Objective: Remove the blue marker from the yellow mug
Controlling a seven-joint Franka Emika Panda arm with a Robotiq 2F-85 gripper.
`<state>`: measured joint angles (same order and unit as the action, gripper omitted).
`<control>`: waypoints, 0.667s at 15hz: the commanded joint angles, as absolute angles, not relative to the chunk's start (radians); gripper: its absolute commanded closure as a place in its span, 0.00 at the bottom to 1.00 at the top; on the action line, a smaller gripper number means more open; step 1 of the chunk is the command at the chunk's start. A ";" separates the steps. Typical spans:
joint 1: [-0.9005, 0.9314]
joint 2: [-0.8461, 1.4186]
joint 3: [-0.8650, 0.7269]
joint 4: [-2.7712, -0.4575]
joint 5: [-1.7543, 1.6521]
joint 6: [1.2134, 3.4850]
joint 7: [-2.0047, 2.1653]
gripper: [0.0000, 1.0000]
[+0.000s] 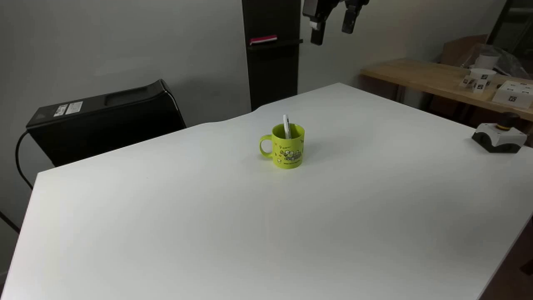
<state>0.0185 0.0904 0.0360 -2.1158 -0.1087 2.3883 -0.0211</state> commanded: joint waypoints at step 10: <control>0.012 0.288 0.022 -2.065 -0.033 2.504 -0.002 0.00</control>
<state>0.0165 0.2191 0.0243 -2.1077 -0.0715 2.4625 -0.0197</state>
